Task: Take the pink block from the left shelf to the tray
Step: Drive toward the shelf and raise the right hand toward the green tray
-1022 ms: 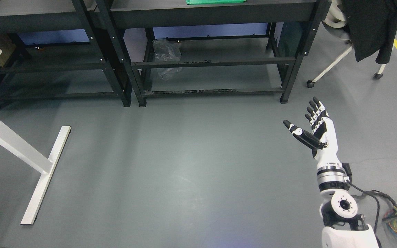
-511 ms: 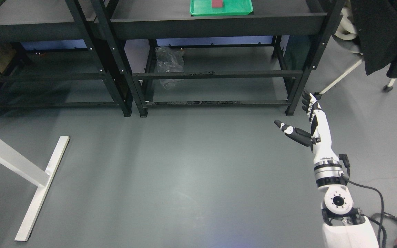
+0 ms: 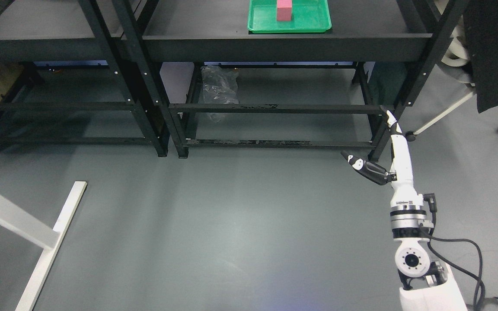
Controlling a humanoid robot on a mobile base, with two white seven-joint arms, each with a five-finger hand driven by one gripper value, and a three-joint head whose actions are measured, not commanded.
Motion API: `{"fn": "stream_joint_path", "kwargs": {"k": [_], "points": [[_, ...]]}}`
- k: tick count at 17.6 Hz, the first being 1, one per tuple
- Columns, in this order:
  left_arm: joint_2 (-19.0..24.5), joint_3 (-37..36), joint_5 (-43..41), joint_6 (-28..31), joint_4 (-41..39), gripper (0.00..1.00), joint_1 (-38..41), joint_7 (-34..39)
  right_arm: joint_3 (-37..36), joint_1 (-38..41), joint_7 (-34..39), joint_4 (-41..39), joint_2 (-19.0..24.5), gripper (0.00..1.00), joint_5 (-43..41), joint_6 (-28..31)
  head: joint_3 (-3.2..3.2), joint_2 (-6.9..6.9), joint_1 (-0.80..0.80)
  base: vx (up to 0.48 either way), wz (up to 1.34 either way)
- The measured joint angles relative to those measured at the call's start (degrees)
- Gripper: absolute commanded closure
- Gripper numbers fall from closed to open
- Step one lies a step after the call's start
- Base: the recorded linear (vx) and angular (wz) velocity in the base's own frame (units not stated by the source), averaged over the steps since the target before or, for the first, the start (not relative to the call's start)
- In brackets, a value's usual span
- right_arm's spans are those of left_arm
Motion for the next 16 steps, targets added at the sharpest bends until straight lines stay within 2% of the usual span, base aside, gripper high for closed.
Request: {"fn": "stream_joint_path", "kwargs": {"k": [3, 8, 16], "points": [[0.0, 0.0, 0.0, 0.0, 0.0, 0.0, -0.01, 0.0, 1.46, 0.17, -2.81, 0.0, -0.05, 0.01, 5.48, 0.66, 0.0, 0.0, 0.0, 0.156, -0.31], [0.0, 0.0, 0.0, 0.0, 0.0, 0.0, -0.01, 0.0, 2.78, 0.28, -3.01, 0.46, -0.07, 0.01, 13.21, 0.86, 0.0, 0.0, 0.0, 0.188, -0.13], [0.0, 0.0, 0.0, 0.0, 0.0, 0.0, 0.0, 0.0, 4.48, -1.68, 7.99, 2.15, -0.31, 0.01, 25.62, -2.58, 0.0, 0.0, 0.0, 0.216, 0.11]]}}
